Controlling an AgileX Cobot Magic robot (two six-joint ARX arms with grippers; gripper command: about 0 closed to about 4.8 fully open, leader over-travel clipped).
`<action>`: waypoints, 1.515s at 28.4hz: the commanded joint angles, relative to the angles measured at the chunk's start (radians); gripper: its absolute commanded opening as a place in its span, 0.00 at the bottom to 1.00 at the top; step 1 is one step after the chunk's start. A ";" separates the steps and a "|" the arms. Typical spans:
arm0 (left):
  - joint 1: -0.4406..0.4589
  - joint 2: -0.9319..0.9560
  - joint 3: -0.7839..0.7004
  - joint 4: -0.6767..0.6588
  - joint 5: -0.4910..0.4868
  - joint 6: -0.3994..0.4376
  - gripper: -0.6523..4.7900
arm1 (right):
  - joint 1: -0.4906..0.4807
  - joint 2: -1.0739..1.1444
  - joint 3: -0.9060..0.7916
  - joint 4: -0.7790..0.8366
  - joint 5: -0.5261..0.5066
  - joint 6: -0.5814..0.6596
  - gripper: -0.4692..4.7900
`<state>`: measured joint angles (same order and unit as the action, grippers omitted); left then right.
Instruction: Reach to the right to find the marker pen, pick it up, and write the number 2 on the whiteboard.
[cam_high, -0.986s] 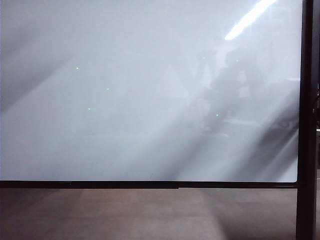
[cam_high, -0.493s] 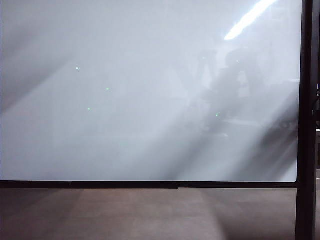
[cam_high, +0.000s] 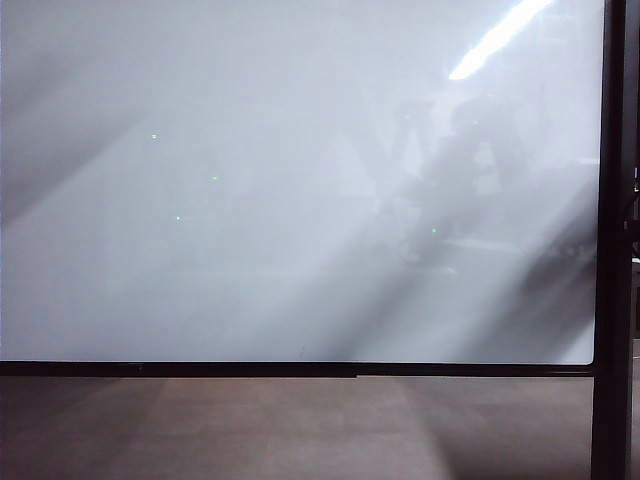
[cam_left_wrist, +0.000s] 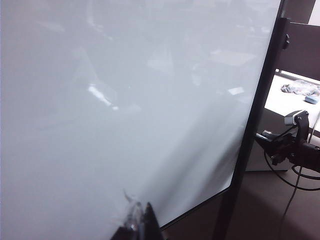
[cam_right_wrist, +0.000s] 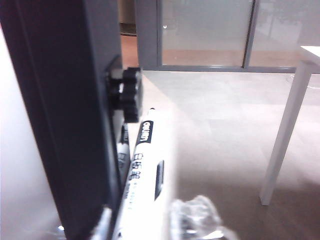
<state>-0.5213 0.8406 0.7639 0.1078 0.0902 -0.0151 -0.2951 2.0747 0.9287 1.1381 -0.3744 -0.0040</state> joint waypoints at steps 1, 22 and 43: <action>-0.001 -0.002 0.008 0.005 0.000 0.007 0.11 | 0.000 -0.005 0.004 0.014 0.002 0.004 0.41; -0.001 -0.002 0.008 0.005 0.000 0.007 0.11 | 0.001 -0.005 0.004 0.010 0.001 0.012 0.26; -0.001 -0.002 0.008 0.002 0.000 0.008 0.11 | 0.005 -0.005 0.004 0.020 -0.024 0.011 0.38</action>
<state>-0.5213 0.8406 0.7639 0.1043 0.0902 -0.0154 -0.2924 2.0747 0.9291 1.1389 -0.3969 0.0067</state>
